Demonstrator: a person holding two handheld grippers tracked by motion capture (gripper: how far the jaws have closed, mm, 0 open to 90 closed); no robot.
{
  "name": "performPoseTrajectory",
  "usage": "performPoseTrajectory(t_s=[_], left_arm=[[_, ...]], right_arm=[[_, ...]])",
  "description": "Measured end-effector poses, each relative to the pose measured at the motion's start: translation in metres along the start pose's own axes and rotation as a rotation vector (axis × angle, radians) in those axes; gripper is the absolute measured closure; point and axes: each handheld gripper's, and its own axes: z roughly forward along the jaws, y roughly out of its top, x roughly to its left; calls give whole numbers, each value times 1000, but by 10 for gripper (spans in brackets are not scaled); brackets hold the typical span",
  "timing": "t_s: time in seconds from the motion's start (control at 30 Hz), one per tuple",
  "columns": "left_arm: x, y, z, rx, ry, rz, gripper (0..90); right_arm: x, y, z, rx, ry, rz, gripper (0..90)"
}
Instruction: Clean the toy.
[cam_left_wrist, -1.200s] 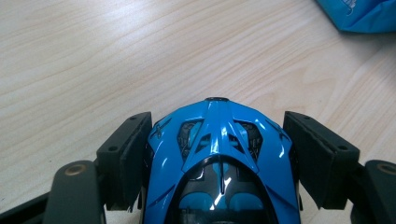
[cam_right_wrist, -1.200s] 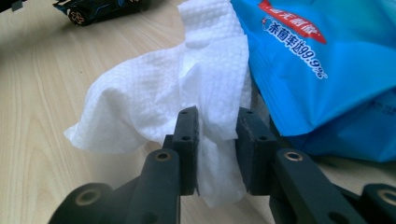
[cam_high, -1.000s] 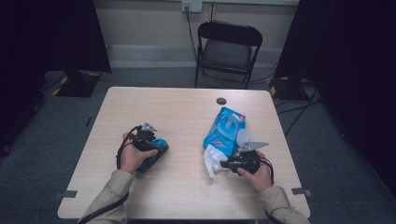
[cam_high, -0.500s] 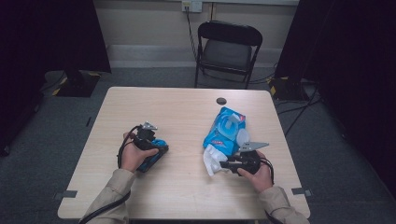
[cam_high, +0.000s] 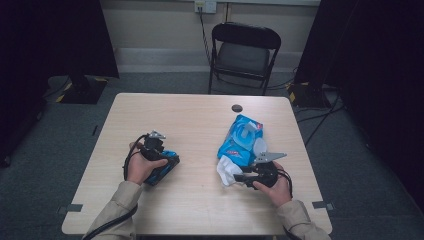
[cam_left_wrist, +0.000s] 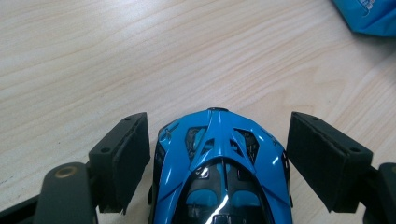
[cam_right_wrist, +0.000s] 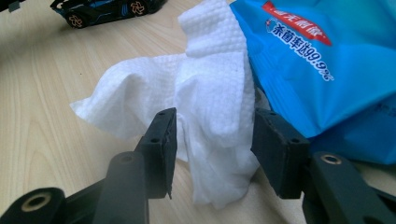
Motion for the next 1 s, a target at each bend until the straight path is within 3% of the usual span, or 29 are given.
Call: performPoseTrajectory(t_s=[0.43, 1.0], left_arm=[[1, -2, -2, 14, -1, 3, 180], [10, -5, -18, 6, 9, -2, 168]], right_arm=[[0, 3, 0, 19, 6, -7, 476], [3, 8, 2, 50, 15, -1, 415]])
